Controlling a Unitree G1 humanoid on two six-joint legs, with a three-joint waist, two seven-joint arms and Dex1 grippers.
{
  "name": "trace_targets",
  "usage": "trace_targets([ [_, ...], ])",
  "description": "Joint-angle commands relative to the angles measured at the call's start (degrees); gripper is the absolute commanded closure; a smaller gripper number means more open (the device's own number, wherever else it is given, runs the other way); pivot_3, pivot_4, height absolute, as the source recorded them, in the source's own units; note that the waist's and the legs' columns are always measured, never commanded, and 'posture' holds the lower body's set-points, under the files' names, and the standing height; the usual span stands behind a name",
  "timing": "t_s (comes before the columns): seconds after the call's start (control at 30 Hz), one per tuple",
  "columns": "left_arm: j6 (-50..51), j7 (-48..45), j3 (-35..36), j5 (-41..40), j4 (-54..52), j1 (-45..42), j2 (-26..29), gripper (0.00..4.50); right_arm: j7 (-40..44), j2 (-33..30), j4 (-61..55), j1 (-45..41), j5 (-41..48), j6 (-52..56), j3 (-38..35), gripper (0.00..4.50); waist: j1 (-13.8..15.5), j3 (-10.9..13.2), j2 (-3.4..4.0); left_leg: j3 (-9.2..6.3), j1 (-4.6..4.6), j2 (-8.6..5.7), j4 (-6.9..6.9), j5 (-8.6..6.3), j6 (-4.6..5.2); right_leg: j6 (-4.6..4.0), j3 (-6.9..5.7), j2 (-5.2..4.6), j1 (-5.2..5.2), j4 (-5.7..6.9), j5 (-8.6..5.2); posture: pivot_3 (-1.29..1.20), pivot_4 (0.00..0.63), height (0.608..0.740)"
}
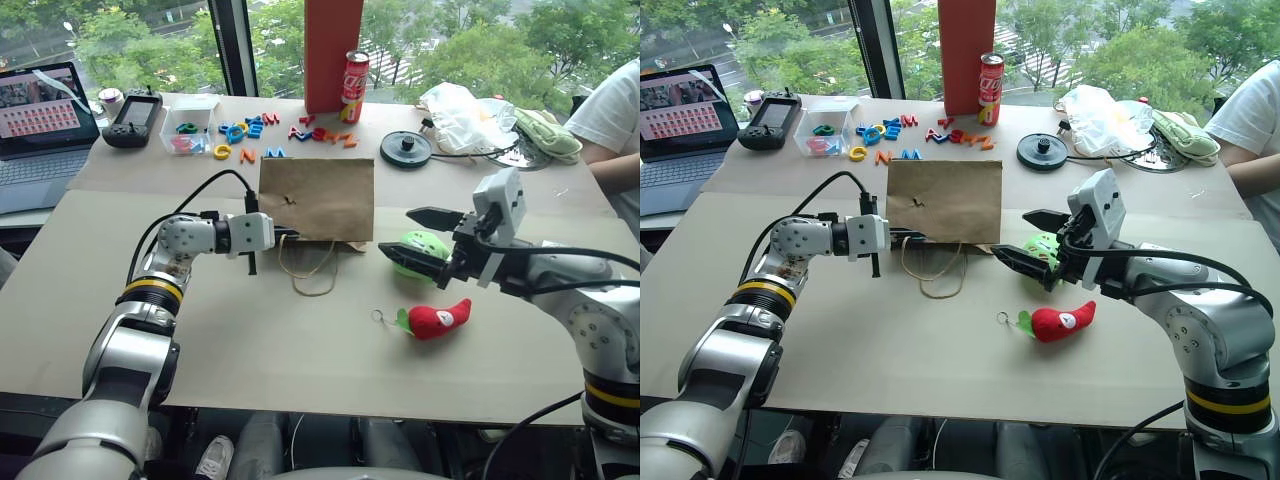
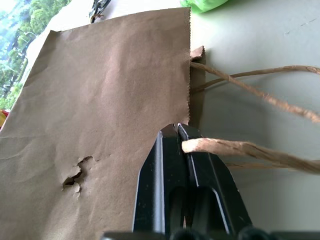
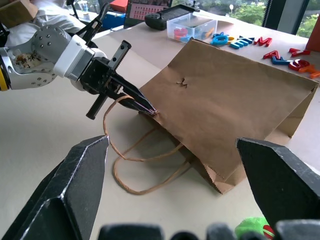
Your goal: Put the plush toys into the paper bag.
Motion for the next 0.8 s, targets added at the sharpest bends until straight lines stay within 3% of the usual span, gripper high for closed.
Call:
trace_targets([
  [0.03,3.69,-2.12,3.15,-5.27,-4.87,-0.6,0.15,4.49,-0.2,-0.07,-1.69,0.21,-1.81,-1.79,1.66,0.0,-0.02,0.0,0.0,0.0,0.0,0.0,0.0,0.0,0.0,0.0,0.0,0.0,0.0,0.0,0.0,0.0,0.15,0.739],
  [0.43,32.39,-3.26,10.34,-18.27,-27.35,0.93,2.35,4.49,-5.32,7.93,0.45,-0.65,-9.91,-1.67,13.71,0.0,-0.42,0.0,0.01,-0.12,0.01,0.06,0.09,0.01,0.0,0.0,0.04,0.14,0.01,0.11,0.0,0.0,0.15,0.739],
  [0.63,38.03,-2.39,10.97,-18.77,-32.26,2.53,2.34,4.49,-10.16,14.87,4.63,-4.02,-12.53,-0.73,15.2,0.0,-0.51,-0.01,0.01,-0.14,0.02,0.07,0.13,0.01,-0.01,0.0,0.06,0.19,0.04,0.12,0.0,0.0,0.15,0.739],
  [0.8,39.93,-2.04,10.91,-18.84,-34.54,3.86,2.13,4.5,-14.46,20.28,7.03,-6.47,-13.97,-1.49,13.47,1.38,-0.55,-0.01,0.02,-0.12,0.01,0.07,0.12,0.01,-0.01,-0.01,0.06,0.21,0.03,0.17,0.0,0.0,0.15,0.739],
])
